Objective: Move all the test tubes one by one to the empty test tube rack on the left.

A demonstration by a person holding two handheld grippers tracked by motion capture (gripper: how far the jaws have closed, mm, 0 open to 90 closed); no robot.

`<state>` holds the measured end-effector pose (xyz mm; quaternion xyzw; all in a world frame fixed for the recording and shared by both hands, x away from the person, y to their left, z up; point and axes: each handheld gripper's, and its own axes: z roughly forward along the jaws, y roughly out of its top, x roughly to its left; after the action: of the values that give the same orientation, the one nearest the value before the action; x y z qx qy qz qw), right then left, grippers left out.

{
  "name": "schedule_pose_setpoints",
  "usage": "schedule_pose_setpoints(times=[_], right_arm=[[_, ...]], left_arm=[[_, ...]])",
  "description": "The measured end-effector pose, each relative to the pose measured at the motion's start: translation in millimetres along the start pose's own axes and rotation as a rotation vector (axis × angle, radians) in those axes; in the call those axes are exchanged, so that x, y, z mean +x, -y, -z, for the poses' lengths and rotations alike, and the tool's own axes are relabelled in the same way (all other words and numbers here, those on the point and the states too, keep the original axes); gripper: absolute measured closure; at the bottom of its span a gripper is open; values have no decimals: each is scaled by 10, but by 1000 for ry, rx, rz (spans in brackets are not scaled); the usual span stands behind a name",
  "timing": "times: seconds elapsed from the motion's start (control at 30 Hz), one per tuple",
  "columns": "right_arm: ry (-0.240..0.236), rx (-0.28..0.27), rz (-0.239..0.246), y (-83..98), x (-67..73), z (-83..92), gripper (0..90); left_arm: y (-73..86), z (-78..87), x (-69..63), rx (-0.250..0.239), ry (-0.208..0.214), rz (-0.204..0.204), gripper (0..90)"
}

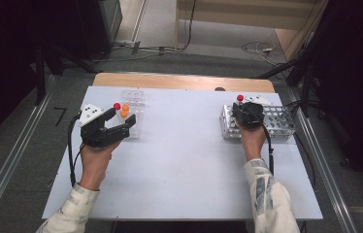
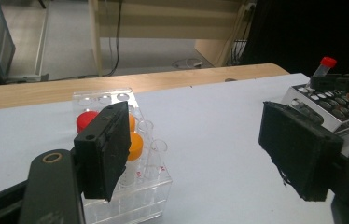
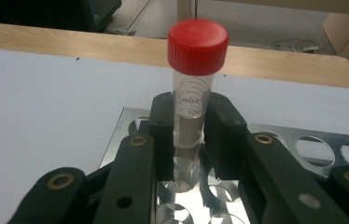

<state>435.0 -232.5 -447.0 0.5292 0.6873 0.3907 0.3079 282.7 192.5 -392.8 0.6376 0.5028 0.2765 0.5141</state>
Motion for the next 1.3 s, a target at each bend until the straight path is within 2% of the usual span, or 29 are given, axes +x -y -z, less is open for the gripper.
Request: schedule_pose_setpoints(times=[0.17,0.27,0.57,0.77,0.93,1.07,1.17,1.3], right_arm=[[-2,-15,0,-58,4,36,711],[-5,-42,-1,-121,-1,99,711],[-16,-99,18,-308,24,368,714],[-31,-115,23,-346,55,540,715],[-71,-113,55,-318,145,639,716],[-118,-125,86,-293,275,724,716],[-168,-124,117,-266,408,778,715],[-258,-110,148,-211,617,824,715]], left_arm=[[2,4,10,-1,3,4,256],[7,0,9,2,2,2,256],[12,-4,-10,5,5,0,256],[13,-7,-24,9,8,-1,256],[11,-7,-55,5,15,-6,256],[11,-7,-75,8,22,-10,256],[13,-14,-101,6,28,-10,257],[15,-26,-144,11,40,-16,257]])
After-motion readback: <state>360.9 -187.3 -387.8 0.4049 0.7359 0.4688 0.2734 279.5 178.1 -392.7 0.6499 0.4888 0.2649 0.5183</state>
